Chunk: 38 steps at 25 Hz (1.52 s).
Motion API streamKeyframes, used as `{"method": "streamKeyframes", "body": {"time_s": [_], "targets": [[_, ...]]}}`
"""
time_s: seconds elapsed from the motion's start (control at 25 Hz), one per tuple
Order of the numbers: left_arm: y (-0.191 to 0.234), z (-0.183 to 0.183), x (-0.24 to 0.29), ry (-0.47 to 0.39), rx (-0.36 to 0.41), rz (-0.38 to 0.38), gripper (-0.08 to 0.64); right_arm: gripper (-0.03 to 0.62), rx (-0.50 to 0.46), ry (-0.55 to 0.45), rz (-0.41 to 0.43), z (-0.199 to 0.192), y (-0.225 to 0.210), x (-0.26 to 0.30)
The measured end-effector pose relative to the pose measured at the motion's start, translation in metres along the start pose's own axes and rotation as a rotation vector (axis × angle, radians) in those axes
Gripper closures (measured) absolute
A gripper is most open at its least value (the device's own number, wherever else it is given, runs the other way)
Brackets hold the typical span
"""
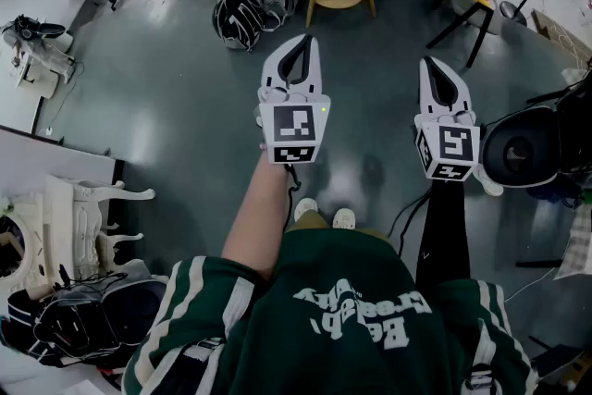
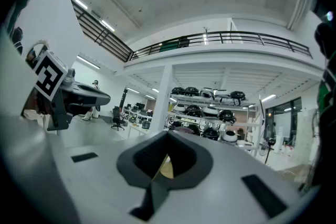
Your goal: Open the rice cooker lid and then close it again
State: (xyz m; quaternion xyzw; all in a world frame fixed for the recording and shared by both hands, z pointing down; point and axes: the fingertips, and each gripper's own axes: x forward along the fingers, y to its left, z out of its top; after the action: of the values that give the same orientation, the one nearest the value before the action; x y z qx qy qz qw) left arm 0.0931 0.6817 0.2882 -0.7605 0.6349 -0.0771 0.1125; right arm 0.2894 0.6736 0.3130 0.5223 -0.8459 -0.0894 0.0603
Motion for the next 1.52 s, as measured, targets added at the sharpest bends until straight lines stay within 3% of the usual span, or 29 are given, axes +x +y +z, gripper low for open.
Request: {"method": "streamKeyframes", "body": {"time_s": [0.28, 0.48, 0.64, 0.88, 1.52], "targets": [[-0.014, 0.004, 0.001, -0.012, 0.007, -0.015, 0.561, 0.588, 0.033, 0.004, 0.026, -0.009, -0.005, -0.003], [-0.006, -0.002, 0.012, -0.015, -0.055, -0.053, 0.556, 0.586, 0.051, 0.005, -0.012, -0.013, -0.006, 0.017], [0.003, -0.013, 0.031, -0.006, -0.074, -0.083, 0.468, 0.543, 0.053, -0.003, -0.011, -0.018, -0.006, 0.043], [0.040, -0.030, 0.080, -0.007, -0.066, -0.088, 0.446, 0.491, 0.029, 0.000, 0.012, -0.018, 0.004, 0.106], [0.146, -0.054, 0.260, -0.032, -0.096, -0.168, 0.446, 0.485, 0.017, 0.014, -0.044, -0.005, -0.012, 0.308]]}}
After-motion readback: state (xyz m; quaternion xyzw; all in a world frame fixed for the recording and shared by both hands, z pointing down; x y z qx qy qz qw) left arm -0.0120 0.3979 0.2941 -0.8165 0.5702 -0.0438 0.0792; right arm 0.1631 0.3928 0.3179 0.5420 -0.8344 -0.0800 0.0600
